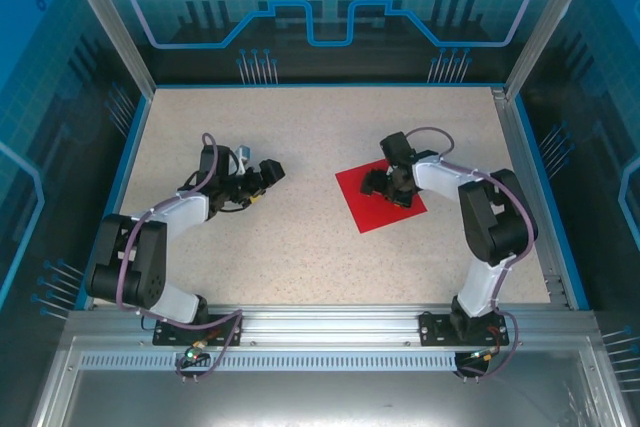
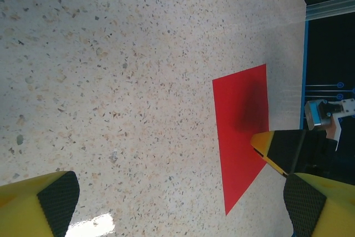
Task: Fold a paper plane with a square sheet of paper (pick it up from the middle)
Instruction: Move the square sheet of paper to the center of the table.
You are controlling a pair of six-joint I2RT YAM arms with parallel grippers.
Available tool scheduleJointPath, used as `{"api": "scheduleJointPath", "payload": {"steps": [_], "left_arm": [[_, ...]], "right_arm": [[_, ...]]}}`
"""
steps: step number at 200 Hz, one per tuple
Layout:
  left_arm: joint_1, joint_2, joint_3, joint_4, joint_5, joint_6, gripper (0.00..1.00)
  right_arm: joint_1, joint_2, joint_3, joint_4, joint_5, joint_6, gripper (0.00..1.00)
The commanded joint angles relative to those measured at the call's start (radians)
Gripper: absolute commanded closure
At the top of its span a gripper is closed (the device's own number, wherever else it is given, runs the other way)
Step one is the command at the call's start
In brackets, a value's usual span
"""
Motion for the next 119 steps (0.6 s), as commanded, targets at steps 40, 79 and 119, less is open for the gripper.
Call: {"api": "scheduleJointPath", "payload": {"steps": [40, 79, 119], "left_arm": [[-0.007, 0.012, 0.020, 0.043, 0.012, 0.011, 0.01], [-0.011, 0.022, 0.017, 0.064, 0.027, -0.015, 0.01], [-0.031, 0.030, 0.015, 0.109, 0.031, -0.001, 0.01]], "right_arm": [[0.190, -0.053, -0.149, 0.145, 0.006, 0.459, 0.16], [0.217, -0.102, 0.026, -0.037, 0.115, 0.238, 0.08], [0.212, -0.102, 0.124, -0.118, 0.315, -0.185, 0.01]]}}
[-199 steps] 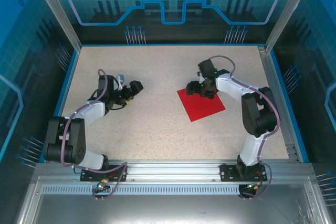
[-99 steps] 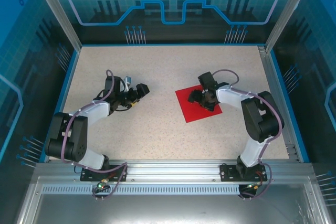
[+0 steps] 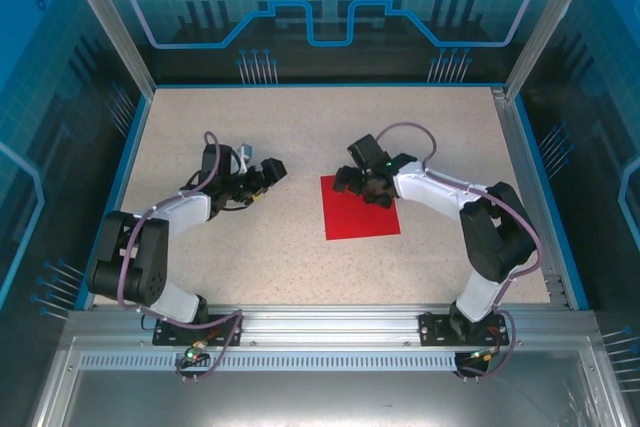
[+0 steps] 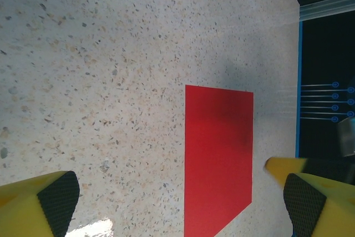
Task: Fold a paper plane with a square sheet of paper (pick it up from the middle)
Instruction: Move the square sheet of paper to the center of the table.
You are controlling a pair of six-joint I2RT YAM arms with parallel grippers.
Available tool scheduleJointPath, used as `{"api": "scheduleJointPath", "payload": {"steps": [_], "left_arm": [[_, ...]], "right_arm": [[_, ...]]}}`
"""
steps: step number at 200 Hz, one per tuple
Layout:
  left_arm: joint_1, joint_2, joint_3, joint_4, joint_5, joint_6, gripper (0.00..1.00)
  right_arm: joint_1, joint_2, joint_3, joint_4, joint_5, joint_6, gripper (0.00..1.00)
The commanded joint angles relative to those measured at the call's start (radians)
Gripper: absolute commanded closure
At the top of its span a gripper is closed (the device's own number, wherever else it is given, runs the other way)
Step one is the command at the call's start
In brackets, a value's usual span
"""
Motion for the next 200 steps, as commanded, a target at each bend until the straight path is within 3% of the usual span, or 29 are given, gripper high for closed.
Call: {"api": "scheduleJointPath", "payload": {"steps": [1, 10, 27, 44, 50, 56, 96, 150, 169, 181, 189, 200], "left_arm": [[-0.016, 0.011, 0.013, 0.065, 0.032, 0.009, 0.01], [-0.016, 0.012, 0.008, 0.087, 0.040, 0.012, 0.01], [-0.014, 0.008, 0.010, 0.091, 0.038, 0.018, 0.01], [-0.009, 0.010, 0.024, 0.067, 0.032, 0.001, 0.01], [-0.005, 0.013, 0.030, 0.052, 0.035, -0.017, 0.01], [-0.001, 0.021, 0.038, 0.038, 0.035, -0.033, 0.01], [0.020, 0.026, -0.022, 0.178, 0.052, -0.143, 0.01], [-0.001, 0.009, 0.000, 0.119, 0.084, -0.084, 0.01], [-0.022, -0.016, 0.003, 0.078, 0.074, -0.039, 0.01], [-0.042, -0.028, 0.005, 0.056, 0.055, -0.021, 0.01], [-0.056, -0.031, 0.005, 0.044, 0.041, -0.014, 0.01], [-0.069, -0.030, 0.004, 0.041, 0.036, -0.007, 0.01]], "right_arm": [[-0.004, -0.023, 0.021, -0.070, 0.142, -0.289, 0.01], [-0.023, -0.006, 0.022, -0.074, 0.125, -0.307, 0.01], [-0.099, 0.048, 0.046, -0.085, -0.062, -0.351, 0.01], [-0.166, 0.064, -0.008, 0.047, -0.270, -0.356, 0.03], [-0.186, 0.078, -0.012, 0.074, -0.366, -0.355, 0.07], [-0.195, 0.095, -0.002, 0.069, -0.387, -0.345, 0.10], [-0.195, 0.176, 0.030, -0.012, -0.305, -0.297, 0.13], [-0.149, 0.144, -0.065, -0.010, -0.251, -0.204, 0.17], [-0.103, 0.112, -0.009, -0.078, -0.139, -0.248, 0.15], [-0.076, 0.102, 0.048, -0.146, -0.038, -0.282, 0.10], [-0.060, 0.106, 0.103, -0.205, 0.033, -0.301, 0.02], [-0.041, 0.122, 0.170, -0.283, 0.107, -0.316, 0.01]]}}
